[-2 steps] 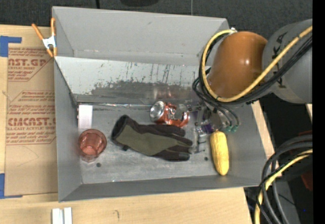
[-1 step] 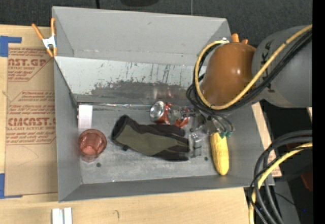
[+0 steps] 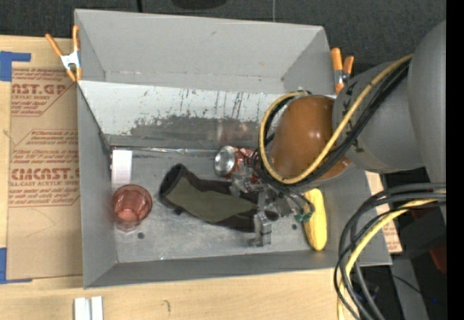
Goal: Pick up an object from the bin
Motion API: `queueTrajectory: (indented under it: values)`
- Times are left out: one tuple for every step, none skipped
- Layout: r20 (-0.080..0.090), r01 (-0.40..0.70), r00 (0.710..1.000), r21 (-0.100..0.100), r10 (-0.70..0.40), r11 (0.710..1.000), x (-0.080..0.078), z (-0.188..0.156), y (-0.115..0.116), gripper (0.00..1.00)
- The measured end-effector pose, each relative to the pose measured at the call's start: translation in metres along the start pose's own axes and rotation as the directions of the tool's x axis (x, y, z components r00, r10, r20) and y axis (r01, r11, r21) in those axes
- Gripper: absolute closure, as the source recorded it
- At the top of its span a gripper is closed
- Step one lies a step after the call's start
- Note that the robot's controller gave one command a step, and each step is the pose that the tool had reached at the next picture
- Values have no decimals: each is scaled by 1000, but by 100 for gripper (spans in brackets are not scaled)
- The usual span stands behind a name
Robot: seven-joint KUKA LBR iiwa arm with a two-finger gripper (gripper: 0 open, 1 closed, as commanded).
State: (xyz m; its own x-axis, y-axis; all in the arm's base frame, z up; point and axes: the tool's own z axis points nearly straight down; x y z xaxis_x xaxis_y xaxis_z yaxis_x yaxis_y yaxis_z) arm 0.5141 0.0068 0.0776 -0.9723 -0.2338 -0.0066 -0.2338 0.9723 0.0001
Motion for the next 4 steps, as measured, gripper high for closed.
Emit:
queueTrajectory:
  values:
    - [2,137,991,3,-137,991,-7,19,6,100]
    - [-3,183,983,1,-183,983,-9,12,7,100]
    - [-5,145,989,-1,-145,989,-17,-66,-9,100]
    - [-5,145,989,-1,-145,989,-17,-66,-9,100]
